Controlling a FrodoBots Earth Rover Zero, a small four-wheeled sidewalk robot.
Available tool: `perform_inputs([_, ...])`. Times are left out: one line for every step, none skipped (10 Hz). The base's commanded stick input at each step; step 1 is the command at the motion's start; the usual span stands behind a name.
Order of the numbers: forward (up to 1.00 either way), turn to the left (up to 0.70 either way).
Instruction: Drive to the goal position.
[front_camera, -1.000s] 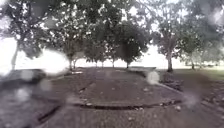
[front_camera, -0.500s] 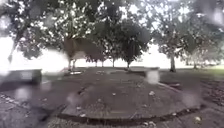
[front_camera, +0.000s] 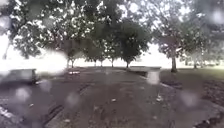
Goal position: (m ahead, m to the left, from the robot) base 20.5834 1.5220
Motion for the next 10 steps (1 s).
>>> perform_inputs([0.70,0.00])
perform_inputs([0.70,0.00])
perform_inputs([0.70,0.00])
perform_inputs([0.70,0.00])
perform_inputs([0.70,0.00])
perform_inputs([0.70,0.00])
perform_inputs([0.70,0.00])
perform_inputs([0.70,0.00])
perform_inputs([0.70,0.00])
perform_inputs([0.70,0.00])
